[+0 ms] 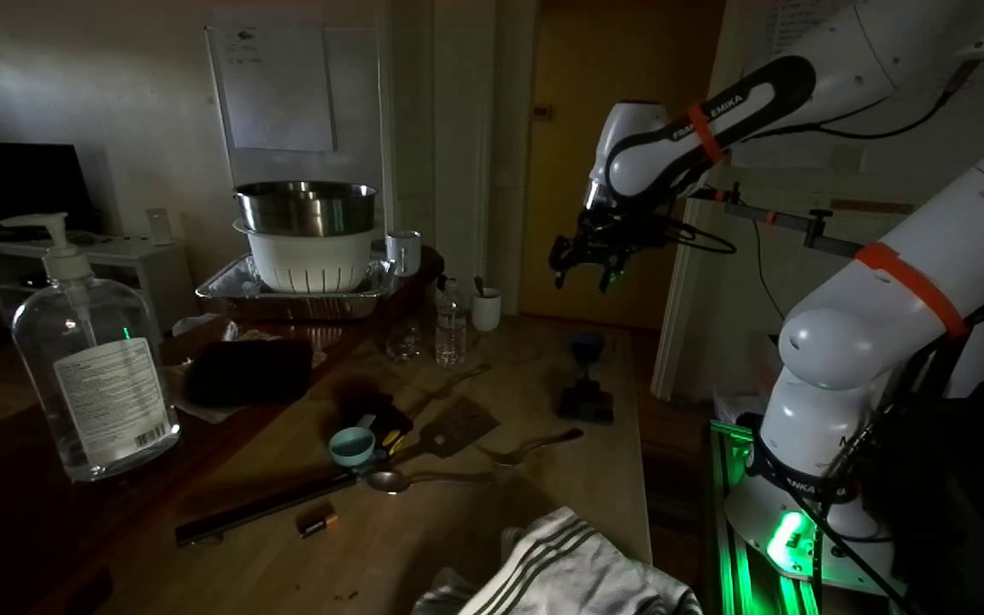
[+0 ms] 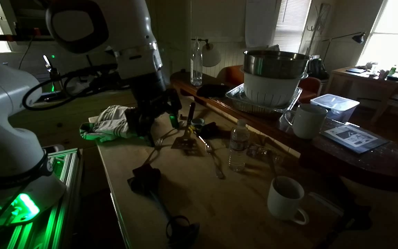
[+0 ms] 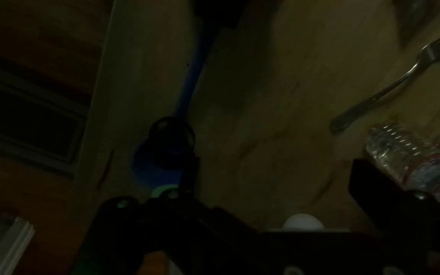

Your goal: Move the spoon to the left

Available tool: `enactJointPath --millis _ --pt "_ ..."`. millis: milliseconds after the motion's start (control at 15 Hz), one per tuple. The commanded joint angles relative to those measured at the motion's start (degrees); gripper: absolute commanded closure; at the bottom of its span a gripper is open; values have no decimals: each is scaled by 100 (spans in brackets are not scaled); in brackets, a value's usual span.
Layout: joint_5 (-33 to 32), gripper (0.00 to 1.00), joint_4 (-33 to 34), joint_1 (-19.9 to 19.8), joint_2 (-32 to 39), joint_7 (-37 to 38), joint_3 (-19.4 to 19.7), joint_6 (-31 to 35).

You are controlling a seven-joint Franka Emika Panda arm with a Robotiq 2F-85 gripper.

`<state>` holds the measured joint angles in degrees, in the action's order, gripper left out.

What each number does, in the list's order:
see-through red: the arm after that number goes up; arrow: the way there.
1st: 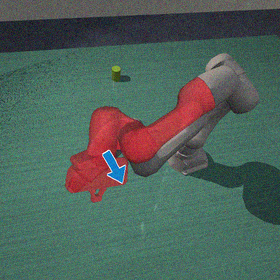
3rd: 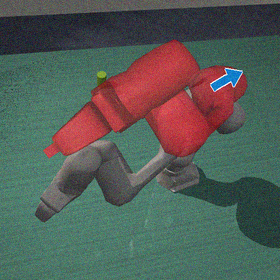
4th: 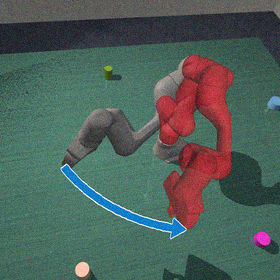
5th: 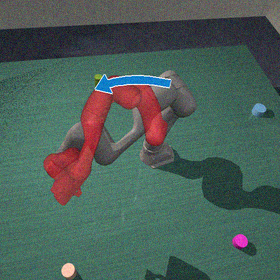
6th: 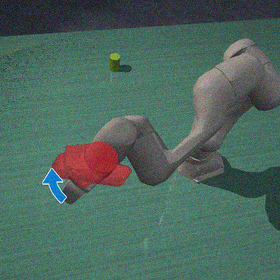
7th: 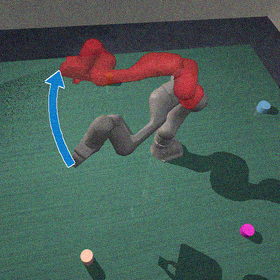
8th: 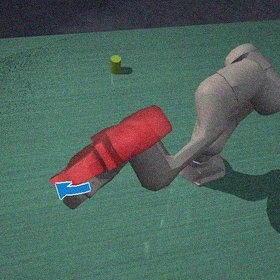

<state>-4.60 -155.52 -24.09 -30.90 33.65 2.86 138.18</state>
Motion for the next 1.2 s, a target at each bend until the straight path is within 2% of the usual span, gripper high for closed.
enactJointPath --millis 0,133,200,333,600,800,867,1133 --pt "-302 0 -333 -515 286 1136 -327 614" --pt "-317 0 -298 -652 514 1727 -395 560" --pt "-263 0 -290 -404 257 1209 -182 412" --pt "-289 0 -273 -452 422 1511 -192 413" --pt "-295 0 -249 -453 487 1615 -187 413" --pt "-798 0 -253 -725 1165 2137 -347 613" --pt "-803 0 -262 -628 1389 1992 -196 710" --pt "-964 0 -245 -509 2160 2162 101 925"
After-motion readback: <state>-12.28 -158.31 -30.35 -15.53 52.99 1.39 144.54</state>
